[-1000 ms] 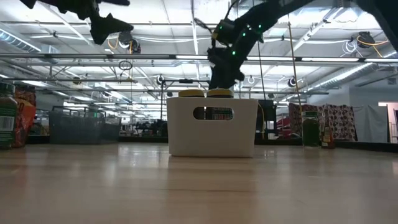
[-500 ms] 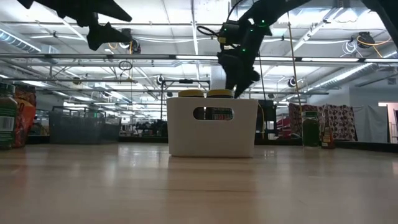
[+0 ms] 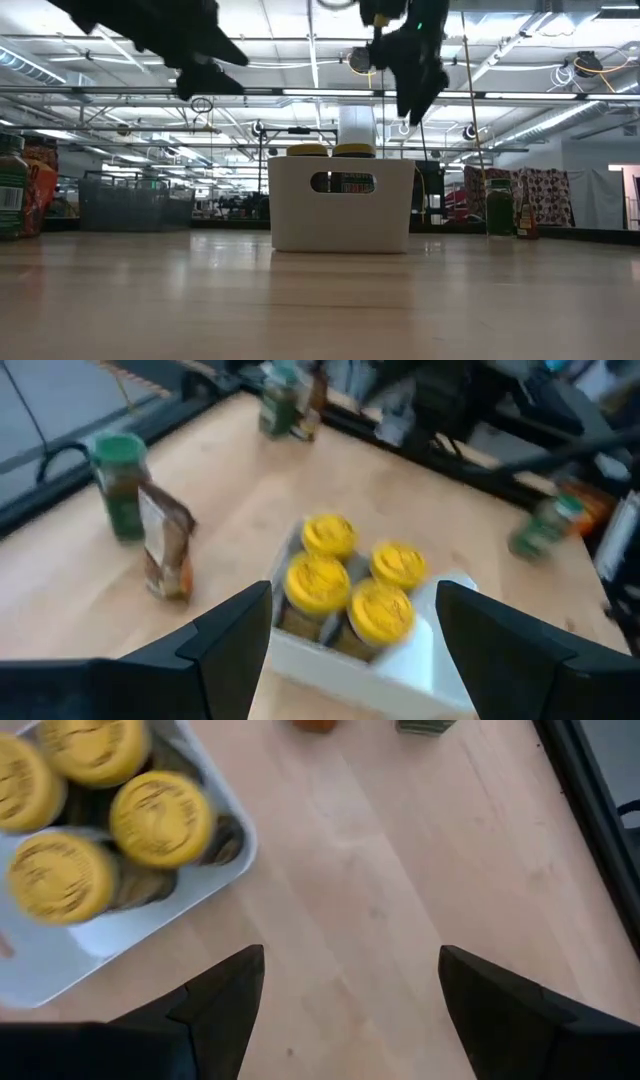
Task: Sort spices by type
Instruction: Put the top center brown spice pouch into the black transparent bin
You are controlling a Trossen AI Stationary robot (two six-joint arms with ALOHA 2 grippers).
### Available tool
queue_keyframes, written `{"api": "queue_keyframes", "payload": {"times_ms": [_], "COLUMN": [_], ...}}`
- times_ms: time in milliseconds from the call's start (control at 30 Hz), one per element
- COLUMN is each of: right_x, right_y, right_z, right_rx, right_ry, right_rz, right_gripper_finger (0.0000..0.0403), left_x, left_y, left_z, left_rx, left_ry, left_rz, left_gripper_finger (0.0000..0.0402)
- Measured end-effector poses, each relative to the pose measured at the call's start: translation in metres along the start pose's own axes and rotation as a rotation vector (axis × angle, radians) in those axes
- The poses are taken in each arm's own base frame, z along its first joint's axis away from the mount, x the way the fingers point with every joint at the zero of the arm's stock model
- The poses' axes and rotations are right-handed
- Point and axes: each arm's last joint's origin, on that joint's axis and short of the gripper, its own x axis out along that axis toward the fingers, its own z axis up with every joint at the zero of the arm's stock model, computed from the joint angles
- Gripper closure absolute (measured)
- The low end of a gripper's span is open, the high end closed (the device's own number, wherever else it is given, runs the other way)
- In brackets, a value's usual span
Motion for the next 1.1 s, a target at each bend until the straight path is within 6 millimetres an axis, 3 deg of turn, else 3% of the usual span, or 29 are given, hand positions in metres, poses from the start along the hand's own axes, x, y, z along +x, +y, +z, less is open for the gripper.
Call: {"api": "queue_keyframes", "payload": {"times_ms": [367, 700, 1100], "right_x": [-0.051, -0.065, -0.064], "right_y": [0.031, 0.047, 0.057], "right_z": [-0.043, -0.066, -0.075], "right_rx": [0.098, 0.122, 0.088], "right_ry": [-0.078, -0.092, -0.071], "right_rz": [-0.022, -0.082, -0.089], "right_gripper_finger": [0.0122, 0.0122, 0.0122], "left_x": [0.075, 0.139, 0.161], "left_y": [0.032, 0.045, 0.055], "left_z": [0.04, 0.064, 0.056], "left_rx": [-0.12, -0.114, -0.075], "left_ry": [0.125, 0.352, 0.376], "left_rz": [0.191, 0.309, 0.459], "left_gripper_finger": [0.0116, 0.0116, 0.0116]}}
